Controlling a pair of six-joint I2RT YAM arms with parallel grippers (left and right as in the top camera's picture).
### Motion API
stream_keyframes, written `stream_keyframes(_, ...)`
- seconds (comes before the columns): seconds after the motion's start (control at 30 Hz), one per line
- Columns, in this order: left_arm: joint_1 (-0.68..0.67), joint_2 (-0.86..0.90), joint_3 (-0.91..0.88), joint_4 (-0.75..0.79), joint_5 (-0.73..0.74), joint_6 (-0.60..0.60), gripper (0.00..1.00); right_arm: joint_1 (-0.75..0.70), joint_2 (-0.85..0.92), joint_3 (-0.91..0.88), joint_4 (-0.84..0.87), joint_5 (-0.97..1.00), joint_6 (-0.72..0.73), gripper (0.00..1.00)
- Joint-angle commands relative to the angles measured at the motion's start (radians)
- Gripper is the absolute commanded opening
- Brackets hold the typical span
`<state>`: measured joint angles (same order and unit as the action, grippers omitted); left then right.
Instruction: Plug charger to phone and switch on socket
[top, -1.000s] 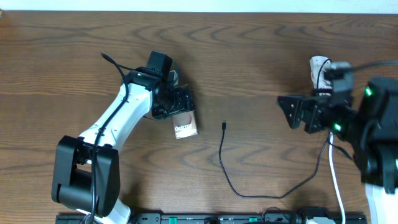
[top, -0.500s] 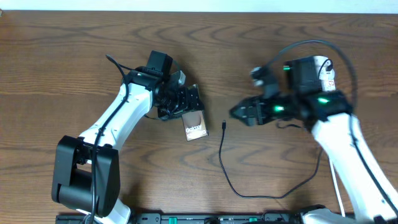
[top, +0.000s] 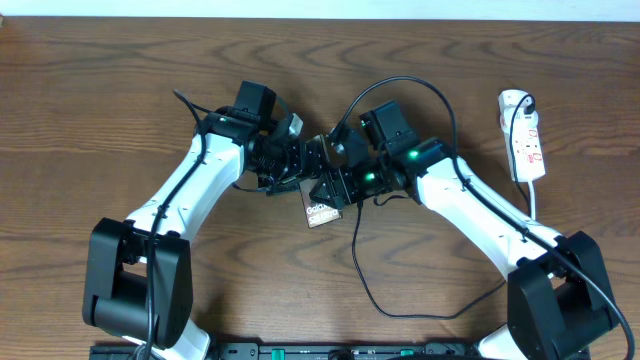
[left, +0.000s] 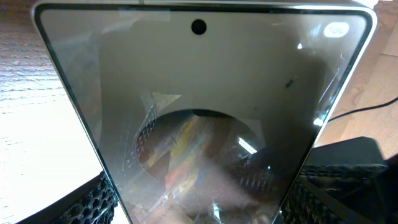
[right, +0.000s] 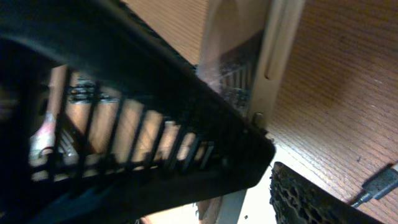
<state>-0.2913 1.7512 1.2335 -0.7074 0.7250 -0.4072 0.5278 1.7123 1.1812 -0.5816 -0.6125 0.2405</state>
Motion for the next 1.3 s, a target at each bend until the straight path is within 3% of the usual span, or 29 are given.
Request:
stream_keyframes(0.0, 0.000, -0.029, 0.011, -0.001, 0.046, 0.003, 0.76, 0.011, 0.006, -0.003, 0.002, 0.064, 0.033, 0.61)
stream_keyframes(0.07, 0.000, -0.029, 0.011, 0.000, 0.046, 0.003, 0.76, 0.011, 0.006, -0.003, 0.003, 0.060, 0.037, 0.57)
stream_keyframes(0.23, 0.000, -0.029, 0.011, 0.008, 0.046, 0.003, 0.76, 0.011, 0.006, -0.003, 0.002, 0.043, 0.051, 0.33)
stream_keyframes(0.37, 0.000, -0.029, 0.011, 0.008, 0.046, 0.003, 0.76, 0.011, 0.006, -0.003, 0.003, 0.009, 0.051, 0.01)
stream_keyframes(0.47, 0.000, -0.029, 0.011, 0.006, 0.046, 0.002, 0.81, 0.011, 0.004, -0.003, 0.021, -0.013, 0.051, 0.01)
stream_keyframes(0.53, 0.000, -0.029, 0.011, 0.006, 0.047, -0.025, 0.92, 0.002, -0.007, -0.003, 0.053, -0.035, 0.051, 0.01)
stream_keyframes(0.67, 0.015, -0.029, 0.011, 0.047, 0.099, -0.082, 0.92, -0.066, -0.060, -0.003, 0.090, -0.136, 0.061, 0.01)
stream_keyframes(0.9, 0.077, -0.029, 0.011, 0.410, 0.573, -0.059, 0.91, -0.236, -0.151, -0.003, 0.120, -0.370, 0.062, 0.01)
stream_keyframes(1.03, 0.080, -0.029, 0.011, 0.634, 0.719, -0.126, 0.84, -0.275, -0.148, -0.003, 0.165, -0.464, 0.077, 0.01)
stream_keyframes(1.2, 0.076, -0.029, 0.011, 0.843, 0.750, -0.283, 0.64, -0.269, -0.148, -0.003, 0.174, -0.463, 0.077, 0.01)
stream_keyframes(1.27, 0.076, -0.029, 0.011, 0.898, 0.771, -0.317, 0.62, -0.266, -0.148, -0.003, 0.196, -0.463, 0.077, 0.01)
